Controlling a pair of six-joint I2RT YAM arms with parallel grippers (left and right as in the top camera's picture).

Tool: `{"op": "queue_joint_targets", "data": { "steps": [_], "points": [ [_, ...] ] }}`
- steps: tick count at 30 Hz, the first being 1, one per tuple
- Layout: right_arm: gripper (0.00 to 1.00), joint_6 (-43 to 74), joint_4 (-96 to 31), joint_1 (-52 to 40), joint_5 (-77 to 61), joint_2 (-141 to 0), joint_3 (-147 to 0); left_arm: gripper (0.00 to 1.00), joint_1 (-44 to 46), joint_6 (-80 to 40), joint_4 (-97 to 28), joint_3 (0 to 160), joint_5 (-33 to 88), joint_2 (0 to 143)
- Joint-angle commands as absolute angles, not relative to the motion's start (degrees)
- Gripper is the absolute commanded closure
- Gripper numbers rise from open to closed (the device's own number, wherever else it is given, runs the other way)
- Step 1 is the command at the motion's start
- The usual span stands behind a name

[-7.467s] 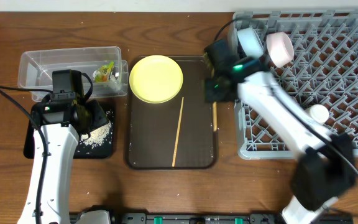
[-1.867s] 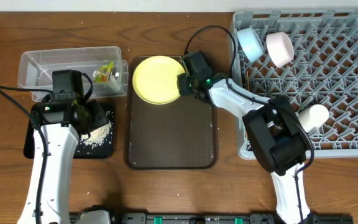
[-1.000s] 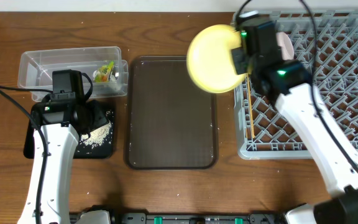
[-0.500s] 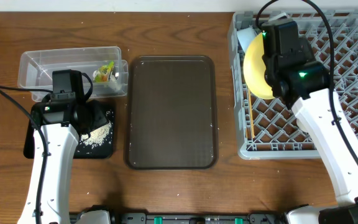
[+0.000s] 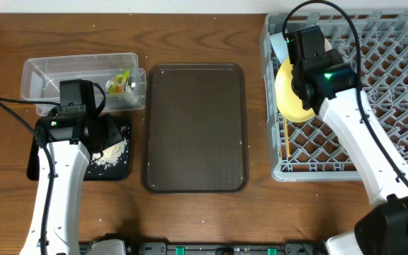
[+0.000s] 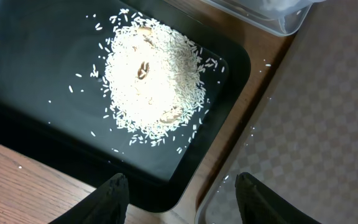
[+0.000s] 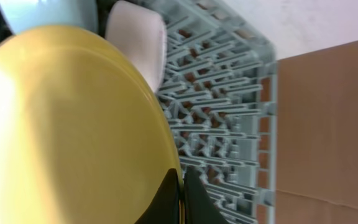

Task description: Sort waste into correct bins and load items into the dishwasher rack

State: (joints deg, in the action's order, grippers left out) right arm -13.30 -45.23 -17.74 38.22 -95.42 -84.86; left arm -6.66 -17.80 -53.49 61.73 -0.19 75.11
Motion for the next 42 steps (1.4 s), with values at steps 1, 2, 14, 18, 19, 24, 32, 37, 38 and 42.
{"op": "queue_joint_targets", "data": {
  "steps": [1,2,14,18,19,24,32,37,38,42],
  "points": [
    [0.98,-8.8,-44.8,-17.8,32.0,-95.8,-84.6,0.42,-6.8,-17.9,-53.6,62.1,-0.5,74.8],
    [0.98,-7.8,-44.5,-17.9,30.3,-95.8,-84.6,0.42,-6.8,-17.9,-53.5,62.1,-0.5,74.8],
    [0.50,6.2,-44.4,-18.0,25.0,-91.9,-84.6,0.42,-6.8,-17.9,-53.6,62.1,-0.5,74.8],
    [0.31,12.1,-46.6,-17.0,24.8,-88.4,-84.6,0.42,-6.8,-17.9,-53.6,62.1,-0.5,74.8],
    [0.28,13.4,-47.5,-16.7,23.9,-87.5,-84.6,0.42,-6.8,-17.9,-53.5,62.1,-0.5,74.8],
    [0.20,14.0,-53.2,-13.6,6.0,-85.4,-84.6,0.31,-6.8,-17.9,-53.6,62.1,-0.4,74.8],
    [0.01,22.2,-60.4,-11.6,-0.6,-85.7,-82.7,0.18,-6.8,-16.8,-55.7,62.1,0.1,74.8],
    [0.01,22.7,-58.6,-11.7,-0.8,-85.1,-76.9,0.16,-6.2,-12.7,-58.9,61.3,4.1,74.9],
    [0.01,22.7,-57.3,-11.7,-1.4,-84.7,-74.7,0.15,-5.9,-12.7,-60.1,61.0,4.1,74.9],
    [0.01,23.9,-51.8,-12.3,-2.1,-81.7,-66.3,0.27,-4.0,-12.7,-62.0,59.7,4.1,74.5]
  ]
}}
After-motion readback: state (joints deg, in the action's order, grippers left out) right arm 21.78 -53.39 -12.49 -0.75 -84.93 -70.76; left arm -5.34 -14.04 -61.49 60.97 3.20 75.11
